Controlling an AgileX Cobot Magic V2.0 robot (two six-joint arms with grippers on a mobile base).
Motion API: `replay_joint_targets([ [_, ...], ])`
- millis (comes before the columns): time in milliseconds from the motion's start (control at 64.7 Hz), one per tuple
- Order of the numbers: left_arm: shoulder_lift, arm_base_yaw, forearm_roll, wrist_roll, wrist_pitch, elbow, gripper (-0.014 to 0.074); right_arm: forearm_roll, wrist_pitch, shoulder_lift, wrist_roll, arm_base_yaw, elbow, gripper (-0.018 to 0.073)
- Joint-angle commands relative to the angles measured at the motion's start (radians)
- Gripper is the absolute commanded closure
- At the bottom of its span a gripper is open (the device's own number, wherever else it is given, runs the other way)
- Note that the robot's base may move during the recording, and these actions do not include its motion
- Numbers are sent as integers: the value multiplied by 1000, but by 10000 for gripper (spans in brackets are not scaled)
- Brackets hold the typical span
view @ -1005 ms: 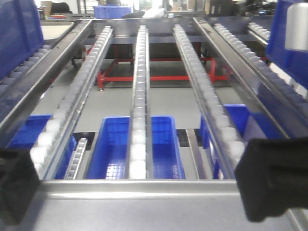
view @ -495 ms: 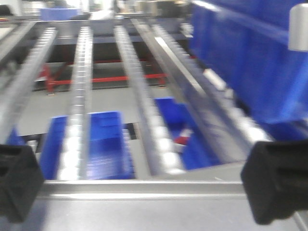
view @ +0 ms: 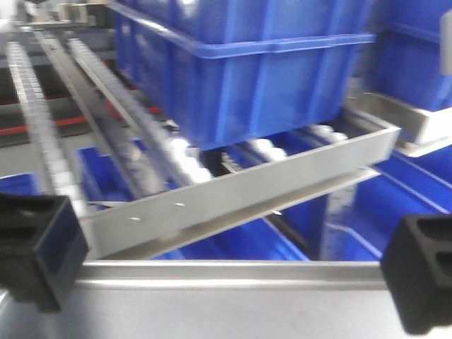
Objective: Grab silver tray and stack on right shelf
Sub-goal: 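Hold the tray in both grippers while the base turns away from the shelf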
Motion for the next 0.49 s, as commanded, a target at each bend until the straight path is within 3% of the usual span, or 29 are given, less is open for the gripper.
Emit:
replay_joint_targets([
  [0, -22, -2, 37, 1, 283, -11, 697, -48, 279, -20, 3, -6, -13, 503],
  [479, -22, -2, 37, 1, 283, -11, 697, -48, 279, -20, 3, -6, -13, 503],
])
